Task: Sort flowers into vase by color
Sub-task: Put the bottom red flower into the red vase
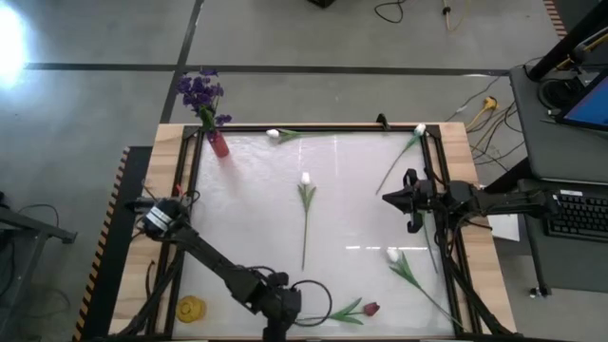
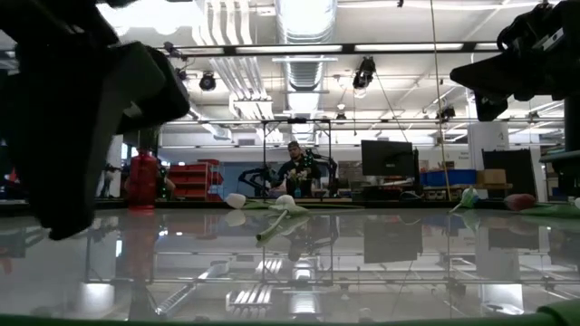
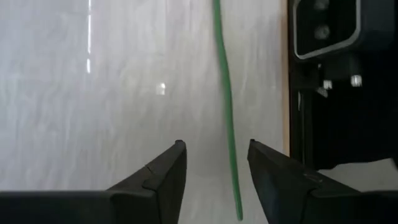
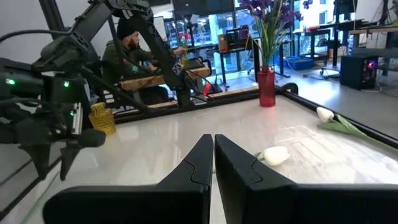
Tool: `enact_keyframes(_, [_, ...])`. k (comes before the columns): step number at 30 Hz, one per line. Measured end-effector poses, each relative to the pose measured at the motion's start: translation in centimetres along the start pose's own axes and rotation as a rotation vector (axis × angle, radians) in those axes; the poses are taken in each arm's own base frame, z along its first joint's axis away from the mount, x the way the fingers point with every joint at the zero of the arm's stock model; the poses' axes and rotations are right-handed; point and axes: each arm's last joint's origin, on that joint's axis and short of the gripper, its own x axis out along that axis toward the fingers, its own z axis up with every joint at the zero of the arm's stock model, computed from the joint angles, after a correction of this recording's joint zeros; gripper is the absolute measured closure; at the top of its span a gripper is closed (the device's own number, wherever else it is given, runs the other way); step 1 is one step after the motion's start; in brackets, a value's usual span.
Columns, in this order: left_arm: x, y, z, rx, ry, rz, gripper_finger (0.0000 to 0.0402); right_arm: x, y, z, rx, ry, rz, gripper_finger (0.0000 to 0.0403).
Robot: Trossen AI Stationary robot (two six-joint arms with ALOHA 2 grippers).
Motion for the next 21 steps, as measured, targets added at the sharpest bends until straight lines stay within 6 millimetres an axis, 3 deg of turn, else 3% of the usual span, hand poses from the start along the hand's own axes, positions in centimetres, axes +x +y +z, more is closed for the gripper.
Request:
enact_keyframes(6, [0.0, -0.8, -0.7, 0.042, -0.006, 0.012, 0.0243, 0.0, 0.0, 0.0, -0.027, 0.003, 0.000, 0.0394])
enact_keyframes(11, [1.7, -1.1, -1.6, 0.050, 0.040, 0.020, 0.0266, 0.0, 0.0, -0.1, -0.019, 0.010, -0.001, 0.0394])
enact_keyframes(21, [3.4, -2.1, -0.8, 0.070, 0.115, 0.105, 0.0316, 0.0, -0.1, -0.5, 0.003, 0.057, -0.007, 0.0394])
